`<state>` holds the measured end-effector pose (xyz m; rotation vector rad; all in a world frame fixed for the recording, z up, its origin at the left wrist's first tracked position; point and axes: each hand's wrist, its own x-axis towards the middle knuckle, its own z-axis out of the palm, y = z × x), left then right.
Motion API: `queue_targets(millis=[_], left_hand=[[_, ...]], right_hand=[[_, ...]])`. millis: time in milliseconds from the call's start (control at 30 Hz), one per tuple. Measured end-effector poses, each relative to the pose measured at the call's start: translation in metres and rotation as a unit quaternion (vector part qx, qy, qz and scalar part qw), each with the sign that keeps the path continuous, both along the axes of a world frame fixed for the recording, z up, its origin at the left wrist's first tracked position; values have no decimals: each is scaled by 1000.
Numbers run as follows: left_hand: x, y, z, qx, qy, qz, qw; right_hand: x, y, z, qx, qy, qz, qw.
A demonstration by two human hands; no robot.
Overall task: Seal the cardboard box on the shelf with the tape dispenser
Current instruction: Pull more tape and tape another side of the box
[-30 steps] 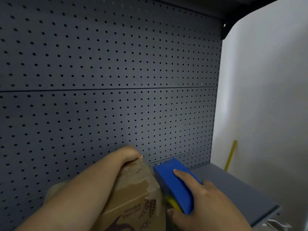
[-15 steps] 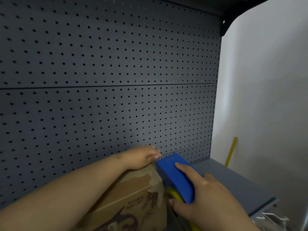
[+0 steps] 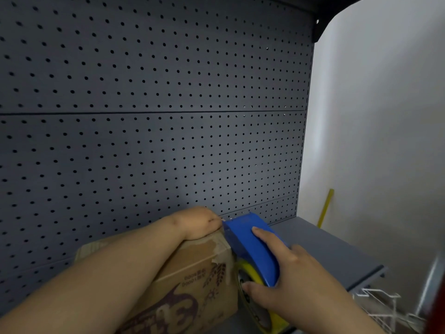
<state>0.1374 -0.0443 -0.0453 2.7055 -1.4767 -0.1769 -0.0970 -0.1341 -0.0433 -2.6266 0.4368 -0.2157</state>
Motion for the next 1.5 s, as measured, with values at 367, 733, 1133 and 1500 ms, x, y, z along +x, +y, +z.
queue_targets(millis=[367,733,1133,1500], left_hand=[[-14,28,7,18,29,-56,998],[-12,32,-6,-23,10,-56,998],[-15,29,-1,-14,11,-19,1000],[-29,26,8,59,-26,56,996]], right_hand=[[-8,1,-2,-42,-29,-1,999],[-2,3,-10,-51,0,21,998],[-35,-5,-23,-34,-8,40,999],[-42,-19,-28,-29,-16,73,997]])
